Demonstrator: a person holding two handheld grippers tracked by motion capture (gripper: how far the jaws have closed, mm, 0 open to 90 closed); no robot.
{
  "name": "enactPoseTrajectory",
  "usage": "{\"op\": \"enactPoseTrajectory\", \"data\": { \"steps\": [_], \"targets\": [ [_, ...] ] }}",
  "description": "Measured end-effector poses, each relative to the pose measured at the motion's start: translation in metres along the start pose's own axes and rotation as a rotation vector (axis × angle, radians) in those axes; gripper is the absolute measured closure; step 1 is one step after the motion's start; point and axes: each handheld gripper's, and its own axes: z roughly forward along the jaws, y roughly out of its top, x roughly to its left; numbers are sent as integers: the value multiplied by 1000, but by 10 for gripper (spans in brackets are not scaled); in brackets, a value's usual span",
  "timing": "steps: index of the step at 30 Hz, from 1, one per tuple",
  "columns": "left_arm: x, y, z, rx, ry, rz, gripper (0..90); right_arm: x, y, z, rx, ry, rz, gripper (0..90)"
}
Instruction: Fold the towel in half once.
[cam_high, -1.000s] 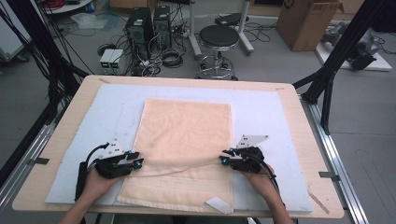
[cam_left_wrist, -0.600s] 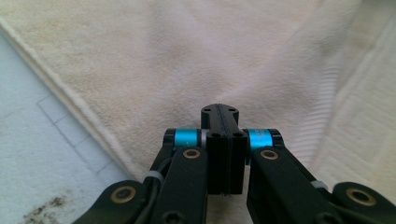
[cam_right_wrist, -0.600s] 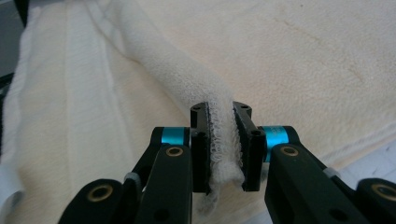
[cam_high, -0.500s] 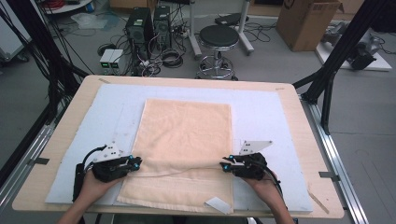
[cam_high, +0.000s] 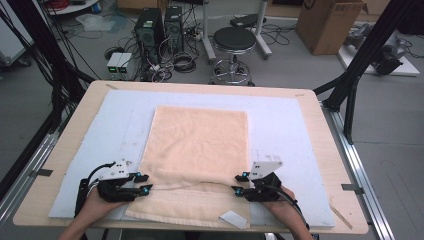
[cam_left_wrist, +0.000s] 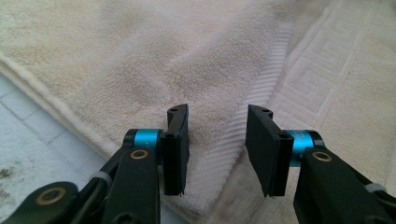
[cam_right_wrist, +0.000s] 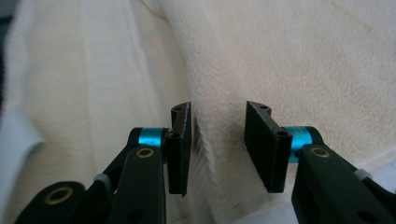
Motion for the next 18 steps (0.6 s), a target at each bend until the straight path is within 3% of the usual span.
{"op": "enactPoseTrajectory", "data": {
  "steps": [4,7,10,13,18],
  "targets": [
    [-2,2,2,5,38,8,663,-5,0,7,14,1,1,719],
    [-1,3,3,5,56,5,773,-9,0,5,-1,21,31,802],
    [-1,4,0,-13,55,-8,838,-10,0,0,-36,47,51,811],
    [-4,5,-7,-55,43,-31,846,-7,0,-6,-67,64,64,814],
    [-14,2,-18,-76,33,-19,848,1,-2,-15,-112,97,80,820]
  ]
}}
